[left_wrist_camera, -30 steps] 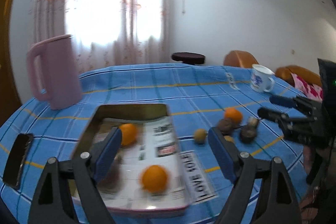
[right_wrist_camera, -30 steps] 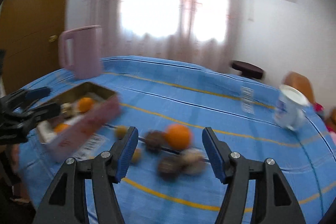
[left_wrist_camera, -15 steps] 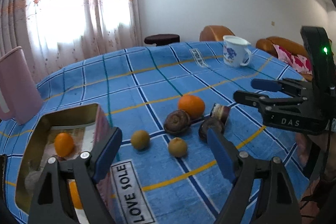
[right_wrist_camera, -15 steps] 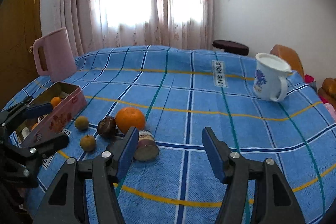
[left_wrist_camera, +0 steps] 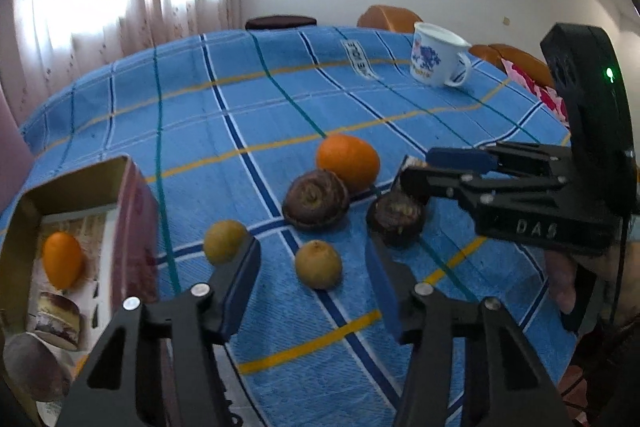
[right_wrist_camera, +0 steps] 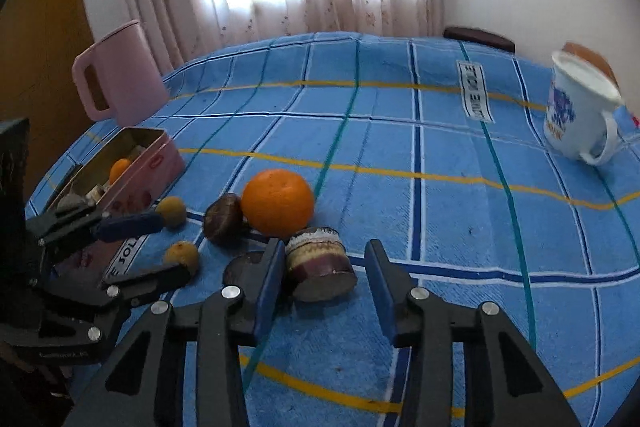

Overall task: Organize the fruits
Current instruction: 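Grasp the brown-labeled can with the right tool while the left tool approaches a brown kiwi, then close the left tool around the brown kiwi, then carry the kiwi and the can over the tin box with both tools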

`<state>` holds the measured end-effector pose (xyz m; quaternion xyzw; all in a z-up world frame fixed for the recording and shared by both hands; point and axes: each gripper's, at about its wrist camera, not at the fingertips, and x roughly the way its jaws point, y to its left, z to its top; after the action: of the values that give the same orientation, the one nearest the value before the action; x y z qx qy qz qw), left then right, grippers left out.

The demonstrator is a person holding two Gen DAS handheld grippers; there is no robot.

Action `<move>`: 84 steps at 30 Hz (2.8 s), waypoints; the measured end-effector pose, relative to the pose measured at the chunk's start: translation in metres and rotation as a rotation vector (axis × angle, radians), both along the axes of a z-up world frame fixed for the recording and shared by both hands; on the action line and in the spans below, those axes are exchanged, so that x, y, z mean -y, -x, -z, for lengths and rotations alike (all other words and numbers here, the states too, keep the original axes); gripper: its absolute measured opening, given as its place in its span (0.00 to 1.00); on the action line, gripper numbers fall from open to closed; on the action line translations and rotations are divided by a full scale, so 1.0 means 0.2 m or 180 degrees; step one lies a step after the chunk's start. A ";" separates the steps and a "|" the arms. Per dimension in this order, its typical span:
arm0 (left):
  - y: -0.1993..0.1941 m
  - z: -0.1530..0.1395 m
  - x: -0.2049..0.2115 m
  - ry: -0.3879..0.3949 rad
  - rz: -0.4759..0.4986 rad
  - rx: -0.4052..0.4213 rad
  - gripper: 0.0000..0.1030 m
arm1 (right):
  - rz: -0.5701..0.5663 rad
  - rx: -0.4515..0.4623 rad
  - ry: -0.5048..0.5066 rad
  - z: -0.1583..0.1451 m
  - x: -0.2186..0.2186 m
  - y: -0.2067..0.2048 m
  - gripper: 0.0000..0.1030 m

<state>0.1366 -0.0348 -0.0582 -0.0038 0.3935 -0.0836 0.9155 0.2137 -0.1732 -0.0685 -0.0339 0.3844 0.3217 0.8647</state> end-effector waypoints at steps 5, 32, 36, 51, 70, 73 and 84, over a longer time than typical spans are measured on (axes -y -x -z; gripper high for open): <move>-0.05 0.04 0.00 0.0094 0.0075 -0.0213 0.33 | -0.0058 -0.0028 0.0050 0.01 -0.03 -0.01 0.42; 0.09 -0.08 -0.01 -0.0028 -0.0016 0.0499 0.26 | -0.0035 0.0924 0.0243 -0.13 -0.06 0.21 0.35; 0.11 -0.10 -0.01 -0.0047 -0.0056 0.0586 0.26 | -0.0001 0.1030 0.0234 -0.14 -0.06 0.24 0.35; 0.17 -0.13 -0.01 -0.0106 -0.0156 0.0801 0.26 | 0.0143 0.1319 0.0088 -0.18 0.00 0.31 0.35; 0.23 -0.16 -0.01 -0.0153 -0.0225 0.1029 0.26 | 0.0255 0.1574 -0.0016 -0.21 0.03 0.37 0.35; 0.24 -0.17 -0.01 -0.0158 -0.0246 0.1071 0.26 | 0.0271 0.1619 -0.0023 -0.21 0.04 0.38 0.35; 0.28 -0.19 -0.03 -0.0145 -0.0298 0.1217 0.26 | 0.0360 0.1729 -0.0080 -0.23 0.06 0.41 0.35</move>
<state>0.0809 -0.0287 -0.0210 0.0146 0.2137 -0.0312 0.9763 0.1322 -0.1851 -0.0216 -0.0866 0.1357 0.2568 0.9530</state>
